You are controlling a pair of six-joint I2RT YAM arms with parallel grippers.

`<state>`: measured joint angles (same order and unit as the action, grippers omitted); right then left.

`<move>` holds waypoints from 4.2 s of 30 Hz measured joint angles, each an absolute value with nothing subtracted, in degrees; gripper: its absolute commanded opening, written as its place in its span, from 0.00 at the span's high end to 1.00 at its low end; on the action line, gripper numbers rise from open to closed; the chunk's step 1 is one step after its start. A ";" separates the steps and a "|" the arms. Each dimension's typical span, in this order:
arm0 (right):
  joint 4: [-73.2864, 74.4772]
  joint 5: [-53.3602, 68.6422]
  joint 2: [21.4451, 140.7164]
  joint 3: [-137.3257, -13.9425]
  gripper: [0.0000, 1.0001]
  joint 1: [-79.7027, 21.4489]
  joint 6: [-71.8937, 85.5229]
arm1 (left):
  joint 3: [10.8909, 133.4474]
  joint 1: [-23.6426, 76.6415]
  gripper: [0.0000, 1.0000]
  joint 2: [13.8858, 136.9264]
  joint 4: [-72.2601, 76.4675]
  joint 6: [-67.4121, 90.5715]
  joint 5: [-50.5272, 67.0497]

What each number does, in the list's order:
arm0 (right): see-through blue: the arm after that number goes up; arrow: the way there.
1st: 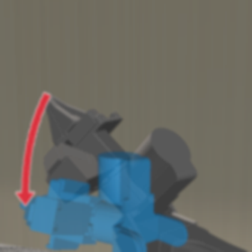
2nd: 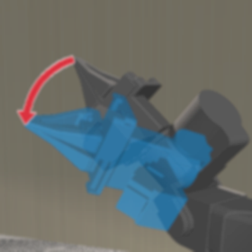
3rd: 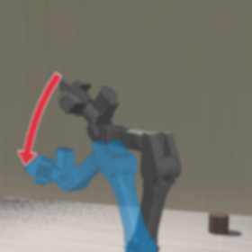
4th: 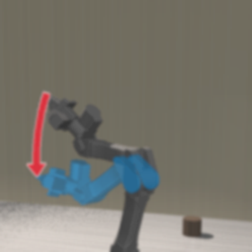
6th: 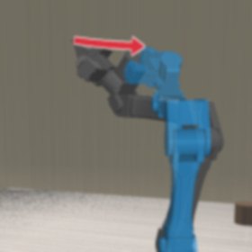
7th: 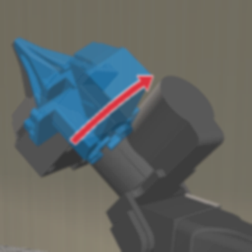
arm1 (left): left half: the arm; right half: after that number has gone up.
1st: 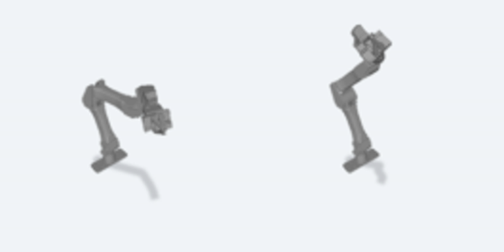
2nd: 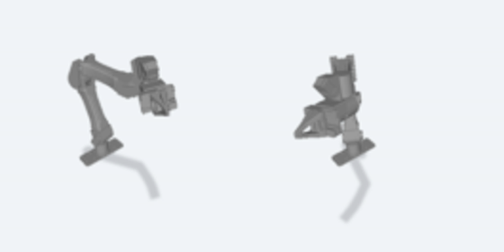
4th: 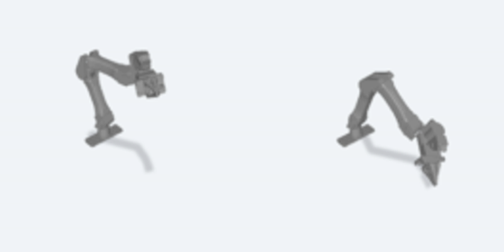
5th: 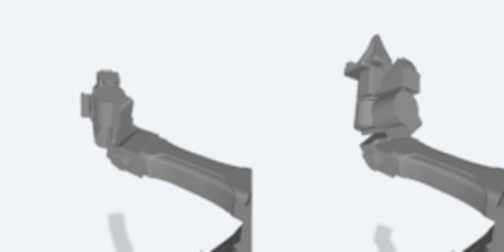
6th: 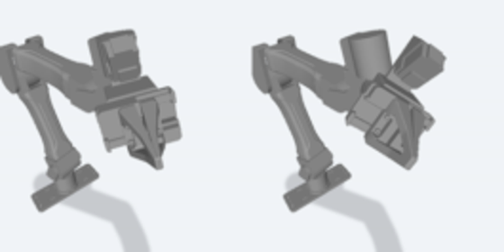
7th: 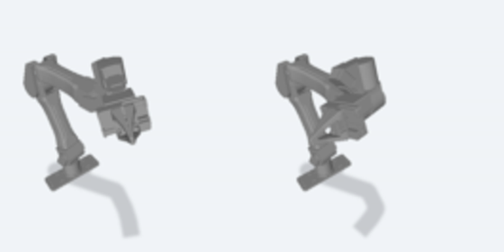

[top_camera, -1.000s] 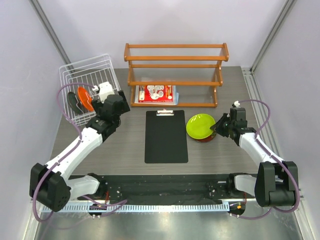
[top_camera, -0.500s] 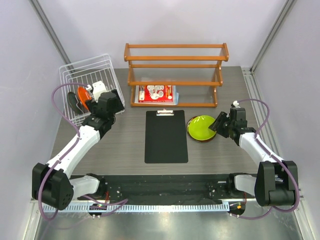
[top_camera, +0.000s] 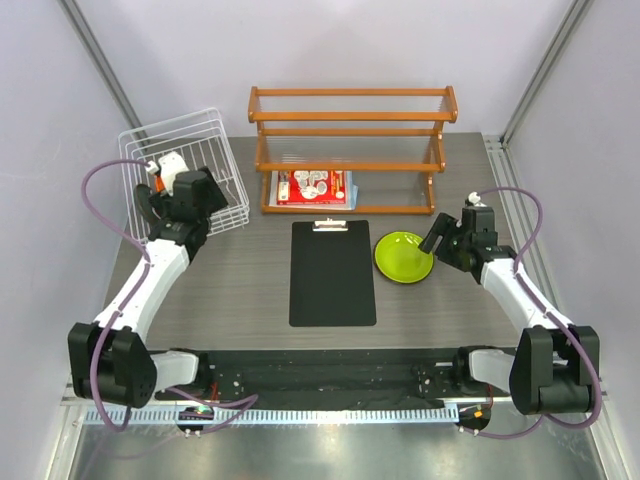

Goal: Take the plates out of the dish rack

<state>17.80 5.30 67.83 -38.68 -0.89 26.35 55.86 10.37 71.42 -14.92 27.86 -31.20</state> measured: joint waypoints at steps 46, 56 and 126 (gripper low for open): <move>14.13 8.34 78.15 -40.73 0.40 -0.89 24.43 | 67.46 -7.60 0.90 101.14 -2.83 26.37 -29.50; 13.72 9.37 78.15 -40.73 0.40 -0.89 24.32 | 66.70 -7.31 1.00 98.98 -5.06 22.06 -28.67; -11.57 33.52 73.06 -37.19 0.30 -14.02 40.66 | 50.46 41.52 1.00 77.01 5.72 46.24 2.48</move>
